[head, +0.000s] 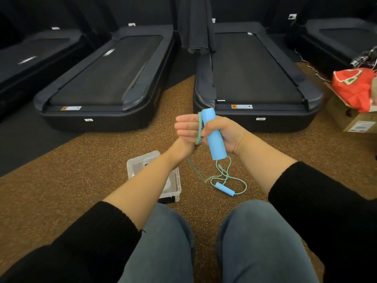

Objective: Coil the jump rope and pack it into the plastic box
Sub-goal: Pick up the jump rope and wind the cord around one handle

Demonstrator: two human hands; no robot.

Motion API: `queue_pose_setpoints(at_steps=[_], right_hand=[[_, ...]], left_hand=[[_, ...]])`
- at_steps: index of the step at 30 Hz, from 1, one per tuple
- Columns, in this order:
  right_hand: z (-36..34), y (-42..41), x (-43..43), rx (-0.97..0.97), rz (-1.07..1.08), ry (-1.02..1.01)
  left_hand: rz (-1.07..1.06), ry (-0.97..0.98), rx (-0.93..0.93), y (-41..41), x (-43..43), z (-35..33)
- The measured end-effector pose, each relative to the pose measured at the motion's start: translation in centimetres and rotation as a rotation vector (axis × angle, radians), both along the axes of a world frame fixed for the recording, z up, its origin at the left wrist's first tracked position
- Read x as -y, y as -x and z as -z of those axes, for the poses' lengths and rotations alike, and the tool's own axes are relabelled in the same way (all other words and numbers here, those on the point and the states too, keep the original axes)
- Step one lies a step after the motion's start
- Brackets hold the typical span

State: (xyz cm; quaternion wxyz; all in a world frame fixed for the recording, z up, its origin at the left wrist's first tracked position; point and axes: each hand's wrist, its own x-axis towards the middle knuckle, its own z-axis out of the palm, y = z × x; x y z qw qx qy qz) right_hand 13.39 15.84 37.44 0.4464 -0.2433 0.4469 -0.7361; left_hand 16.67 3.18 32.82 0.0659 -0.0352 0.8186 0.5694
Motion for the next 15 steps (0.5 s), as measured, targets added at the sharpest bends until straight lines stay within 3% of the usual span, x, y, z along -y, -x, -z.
queue_pose_setpoints(at_steps=[8, 15], right_hand=[[0.8, 1.5, -0.1, 0.032, 0.032, -0.021], [1.0, 1.8, -0.3, 0.141, 0.060, 0.017]], left_hand=[[0.108, 0.055, 0.029, -1.6, -0.4, -0.4], [0.289, 0.540, -0.007, -1.9, 0.9, -3.3]])
